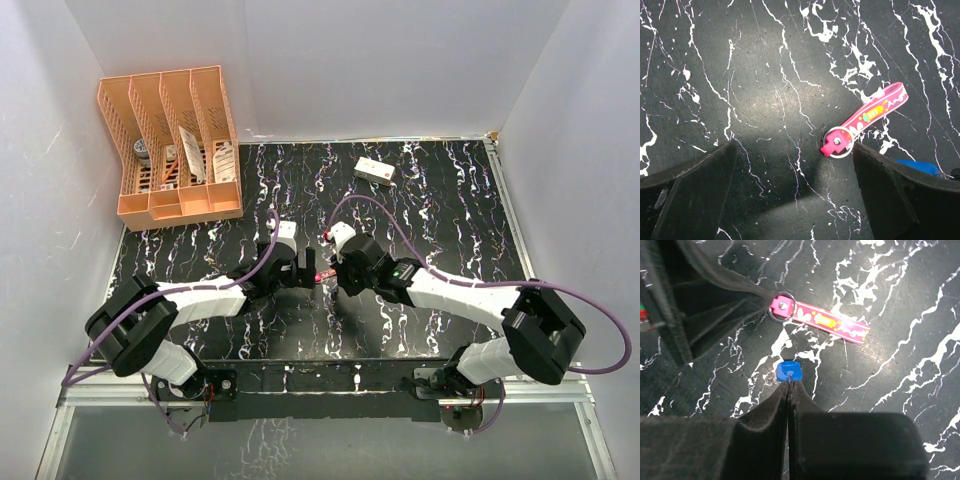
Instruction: Put the keys on the keyring
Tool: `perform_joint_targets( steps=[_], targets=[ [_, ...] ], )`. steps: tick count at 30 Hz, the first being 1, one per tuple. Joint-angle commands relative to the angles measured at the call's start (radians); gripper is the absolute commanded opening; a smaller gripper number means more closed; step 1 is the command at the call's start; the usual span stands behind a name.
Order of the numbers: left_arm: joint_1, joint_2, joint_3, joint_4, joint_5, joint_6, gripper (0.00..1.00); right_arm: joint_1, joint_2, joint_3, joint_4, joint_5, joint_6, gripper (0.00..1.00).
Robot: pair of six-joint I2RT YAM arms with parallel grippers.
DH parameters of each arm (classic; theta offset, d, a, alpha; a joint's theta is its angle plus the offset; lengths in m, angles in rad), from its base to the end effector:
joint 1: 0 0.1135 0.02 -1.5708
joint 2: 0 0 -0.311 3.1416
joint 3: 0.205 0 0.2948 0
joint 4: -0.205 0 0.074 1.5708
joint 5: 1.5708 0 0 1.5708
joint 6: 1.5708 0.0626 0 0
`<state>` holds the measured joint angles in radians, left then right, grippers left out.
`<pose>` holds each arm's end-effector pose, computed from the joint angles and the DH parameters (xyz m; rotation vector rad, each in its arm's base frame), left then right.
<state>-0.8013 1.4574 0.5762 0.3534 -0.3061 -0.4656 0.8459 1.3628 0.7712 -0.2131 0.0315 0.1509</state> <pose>0.2433 -0.2241 0.1707 0.1670 2.0968 -0.4521 0.2160 0.2409 0.2082 -0.8095 2.2801 0.4326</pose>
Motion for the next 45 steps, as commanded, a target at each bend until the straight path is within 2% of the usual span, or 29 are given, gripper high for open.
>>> perform_joint_targets(
  steps=[1,9,12,15,16,20,25,33,45],
  targets=[
    [0.004,0.001,0.044,-0.025,-0.019,0.001,0.98,-0.004,0.013,0.022,-0.041,0.102,0.088,0.0],
    [0.004,0.018,0.048,-0.042,-0.03,-0.004,0.98,-0.012,-0.007,0.001,-0.118,0.226,0.224,0.0],
    [0.006,0.012,0.048,-0.049,-0.039,-0.002,0.98,-0.015,-0.032,0.006,-0.11,0.251,0.238,0.26],
    [0.01,0.002,0.051,-0.057,-0.038,0.001,0.98,-0.015,-0.085,-0.012,-0.023,0.242,0.214,0.42],
    [0.013,-0.004,0.054,-0.06,-0.035,0.0,0.98,-0.015,-0.094,-0.013,0.0,0.232,0.201,0.44],
    [0.051,-0.032,0.051,-0.065,0.007,-0.012,0.98,-0.015,-0.054,0.008,0.08,0.152,0.151,0.45],
    [0.144,-0.084,0.011,-0.043,0.114,-0.056,0.96,-0.018,0.089,0.033,0.201,0.002,0.188,0.44],
    [0.157,-0.2,-0.019,-0.072,0.104,-0.044,0.96,-0.024,0.211,0.06,0.314,-0.037,0.218,0.42],
    [0.156,-0.203,-0.052,-0.06,0.111,-0.056,0.96,-0.032,0.275,0.093,0.345,0.003,0.223,0.38]
  ],
)
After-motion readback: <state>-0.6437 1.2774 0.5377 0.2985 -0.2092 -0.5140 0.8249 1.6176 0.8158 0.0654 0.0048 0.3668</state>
